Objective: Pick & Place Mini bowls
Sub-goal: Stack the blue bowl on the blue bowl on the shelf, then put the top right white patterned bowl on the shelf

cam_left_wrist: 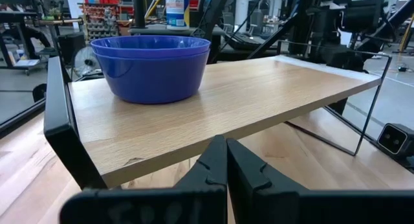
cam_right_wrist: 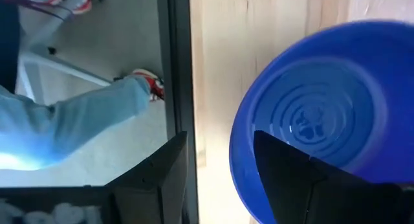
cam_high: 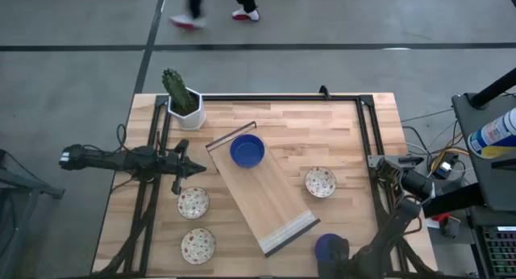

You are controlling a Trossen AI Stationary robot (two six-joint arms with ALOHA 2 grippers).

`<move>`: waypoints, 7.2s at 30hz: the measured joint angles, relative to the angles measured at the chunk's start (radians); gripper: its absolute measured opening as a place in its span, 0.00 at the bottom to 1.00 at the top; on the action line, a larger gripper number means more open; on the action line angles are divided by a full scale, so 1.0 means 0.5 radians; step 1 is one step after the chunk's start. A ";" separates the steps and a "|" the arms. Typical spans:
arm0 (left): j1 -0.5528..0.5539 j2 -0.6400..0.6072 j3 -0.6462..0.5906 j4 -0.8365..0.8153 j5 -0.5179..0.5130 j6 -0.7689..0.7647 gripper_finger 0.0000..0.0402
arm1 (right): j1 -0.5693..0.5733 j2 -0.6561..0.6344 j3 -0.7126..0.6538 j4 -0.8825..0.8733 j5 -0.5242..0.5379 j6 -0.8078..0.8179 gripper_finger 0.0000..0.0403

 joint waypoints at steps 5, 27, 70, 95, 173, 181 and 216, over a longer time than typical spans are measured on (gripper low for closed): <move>0.000 0.000 0.000 0.000 -0.001 0.000 0.00 | -0.002 0.036 -0.002 -0.011 0.008 -0.037 0.42; 0.000 0.000 0.000 0.000 -0.001 0.000 0.00 | -0.002 0.016 -0.017 -0.536 -0.188 -0.045 0.02; 0.000 0.000 -0.002 0.011 -0.001 0.001 0.00 | -1.055 -0.926 -0.016 -1.129 0.559 -1.316 0.02; 0.000 0.000 -0.002 0.014 -0.001 0.000 0.00 | -1.530 -0.373 0.951 -0.796 0.658 -3.383 0.02; 0.000 0.000 -0.001 0.013 -0.001 0.000 0.00 | -1.765 0.122 1.544 -0.831 0.473 -3.308 0.21; 0.000 -0.001 -0.001 0.013 -0.001 0.000 0.00 | -1.759 0.123 1.426 -0.829 0.467 -3.299 0.17; 0.000 -0.001 -0.001 0.013 -0.002 0.000 0.00 | -1.505 -0.407 1.357 -1.280 0.403 -2.211 0.02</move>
